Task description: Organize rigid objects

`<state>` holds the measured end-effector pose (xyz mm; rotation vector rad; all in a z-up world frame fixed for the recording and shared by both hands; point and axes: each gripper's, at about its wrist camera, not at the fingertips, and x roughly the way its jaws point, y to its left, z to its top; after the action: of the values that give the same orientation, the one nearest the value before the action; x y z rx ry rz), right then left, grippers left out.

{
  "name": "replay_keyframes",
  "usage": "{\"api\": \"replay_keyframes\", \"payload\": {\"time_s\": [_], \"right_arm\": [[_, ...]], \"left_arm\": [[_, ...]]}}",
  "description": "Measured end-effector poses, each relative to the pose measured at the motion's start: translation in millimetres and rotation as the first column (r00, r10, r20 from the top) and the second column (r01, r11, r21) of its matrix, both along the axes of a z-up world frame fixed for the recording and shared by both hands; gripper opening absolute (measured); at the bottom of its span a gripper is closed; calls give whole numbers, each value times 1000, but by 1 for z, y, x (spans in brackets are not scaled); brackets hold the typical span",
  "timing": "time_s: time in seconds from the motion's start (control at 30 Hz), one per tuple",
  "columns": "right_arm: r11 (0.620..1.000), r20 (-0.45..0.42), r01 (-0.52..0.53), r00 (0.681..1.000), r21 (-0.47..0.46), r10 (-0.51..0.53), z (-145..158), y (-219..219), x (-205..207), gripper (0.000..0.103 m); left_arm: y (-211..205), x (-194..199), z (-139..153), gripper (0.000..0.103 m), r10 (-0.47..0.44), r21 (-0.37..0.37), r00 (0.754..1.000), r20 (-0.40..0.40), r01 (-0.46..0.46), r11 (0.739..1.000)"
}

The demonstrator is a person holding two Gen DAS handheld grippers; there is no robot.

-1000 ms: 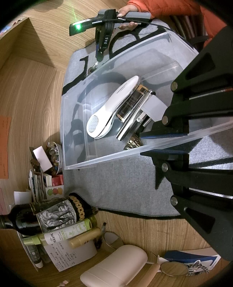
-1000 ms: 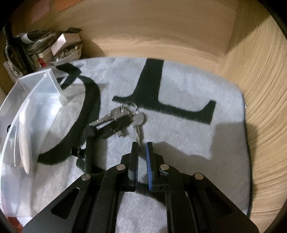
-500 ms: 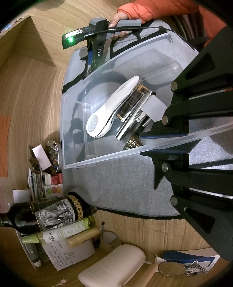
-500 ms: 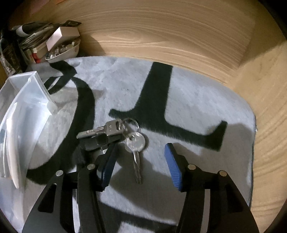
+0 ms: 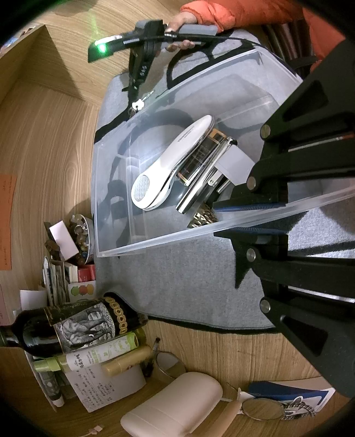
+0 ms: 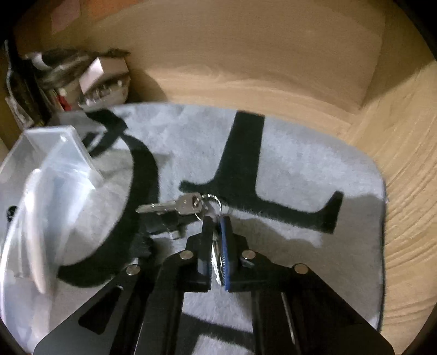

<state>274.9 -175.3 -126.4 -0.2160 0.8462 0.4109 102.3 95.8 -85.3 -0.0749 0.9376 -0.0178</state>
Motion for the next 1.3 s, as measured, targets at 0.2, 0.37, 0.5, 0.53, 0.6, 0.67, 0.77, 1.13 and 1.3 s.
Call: {"api": "replay_keyframes", "payload": {"time_s": [0.2, 0.37, 0.5, 0.53, 0.6, 0.67, 0.77, 1.13, 1.3], "right_arm": [[1000, 0, -15, 1000, -1, 15, 12, 2, -7, 5], [1000, -59, -19, 998, 18, 20, 8, 0, -6, 28], [998, -88, -51, 995, 38, 55, 2, 8, -10, 31], [998, -107, -53, 993, 40, 57, 0, 10, -10, 31], [998, -116, -47, 992, 46, 53, -2, 12, -11, 31], [996, -126, -46, 991, 73, 55, -1, 12, -13, 37], [991, -140, -67, 987, 117, 84, 0, 13, -19, 40], [989, -88, -144, 985, 18, 146, -8, 33, -48, 24], [989, -34, -143, 989, 45, 145, 15, 28, -57, 24]], "left_arm": [[0, 0, 0, 10, -1, 0, 1000, 1, 1, 1000], [0, 0, 0, 10, 0, -3, 1000, 0, 0, 1000], [0, 0, 0, 10, 0, -1, 1000, 0, 0, 1000], [0, 0, 0, 10, 1, -4, 1000, 1, -1, 1000], [0, 0, 0, 10, 0, -3, 1000, 1, 0, 1000], [0, 0, 0, 10, 0, -2, 1000, 1, 0, 1000], [0, 0, 0, 10, 0, -4, 1000, 1, 0, 1000], [0, 0, 0, 10, 0, -2, 1000, 2, 0, 1000], [-2, 1, 0, 10, 1, -2, 1000, 2, -1, 1000]]}}
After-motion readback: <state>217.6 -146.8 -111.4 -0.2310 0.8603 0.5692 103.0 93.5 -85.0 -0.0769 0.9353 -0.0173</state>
